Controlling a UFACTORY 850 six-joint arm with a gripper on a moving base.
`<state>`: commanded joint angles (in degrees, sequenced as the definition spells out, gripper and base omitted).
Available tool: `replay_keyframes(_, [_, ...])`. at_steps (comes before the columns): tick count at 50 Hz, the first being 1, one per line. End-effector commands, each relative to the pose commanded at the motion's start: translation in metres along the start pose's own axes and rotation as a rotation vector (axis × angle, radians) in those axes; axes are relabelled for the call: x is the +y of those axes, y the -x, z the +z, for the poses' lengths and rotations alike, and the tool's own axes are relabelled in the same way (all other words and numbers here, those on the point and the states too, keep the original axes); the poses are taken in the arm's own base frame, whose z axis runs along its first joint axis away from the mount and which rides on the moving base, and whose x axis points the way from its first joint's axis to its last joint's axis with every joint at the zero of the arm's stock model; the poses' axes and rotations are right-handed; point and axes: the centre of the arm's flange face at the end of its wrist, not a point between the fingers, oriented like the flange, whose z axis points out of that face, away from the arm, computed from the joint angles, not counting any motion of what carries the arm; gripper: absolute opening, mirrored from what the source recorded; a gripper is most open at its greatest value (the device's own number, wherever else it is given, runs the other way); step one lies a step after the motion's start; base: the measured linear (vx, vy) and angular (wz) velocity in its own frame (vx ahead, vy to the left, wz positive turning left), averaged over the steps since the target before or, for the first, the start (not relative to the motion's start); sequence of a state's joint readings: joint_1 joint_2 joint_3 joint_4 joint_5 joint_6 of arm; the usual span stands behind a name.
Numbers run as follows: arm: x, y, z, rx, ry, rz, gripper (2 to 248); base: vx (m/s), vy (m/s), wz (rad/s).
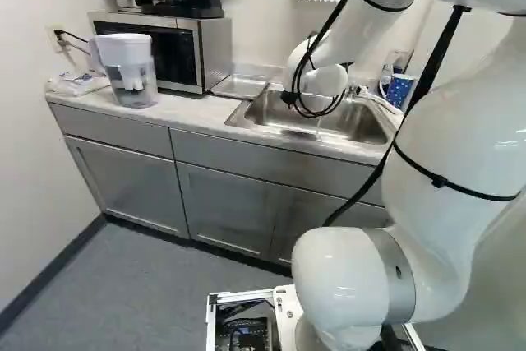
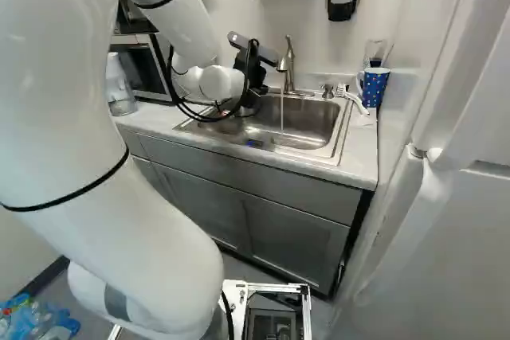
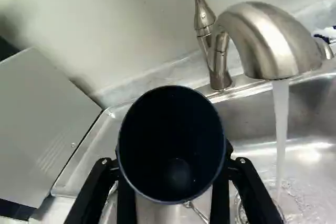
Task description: Rinse the cup and place it in the tray
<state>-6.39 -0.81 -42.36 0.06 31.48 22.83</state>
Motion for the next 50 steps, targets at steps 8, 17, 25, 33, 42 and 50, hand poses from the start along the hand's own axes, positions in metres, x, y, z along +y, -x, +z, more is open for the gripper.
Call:
replay_keyframes(8, [0.0, 0.0, 0.0, 0.0, 0.0, -0.084, 125, 0.0, 0.0, 0.0])
replay_keyframes(17, [0.0, 0.0, 0.0, 0.0, 0.0, -0.179, 125, 0.0, 0.0, 0.0])
replay_keyframes(25, [0.0, 0.0, 0.0, 0.0, 0.0, -0.263, 125, 0.0, 0.0, 0.0])
replay_keyframes(33, [0.0, 0.0, 0.0, 0.0, 0.0, -0.305, 125, 0.0, 0.0, 0.0])
replay_keyframes(42, [0.0, 0.0, 0.0, 0.0, 0.0, -0.305, 125, 0.0, 0.0, 0.0])
replay_keyframes(50, [0.0, 0.0, 0.0, 0.0, 0.0, -0.305, 125, 0.0, 0.0, 0.0])
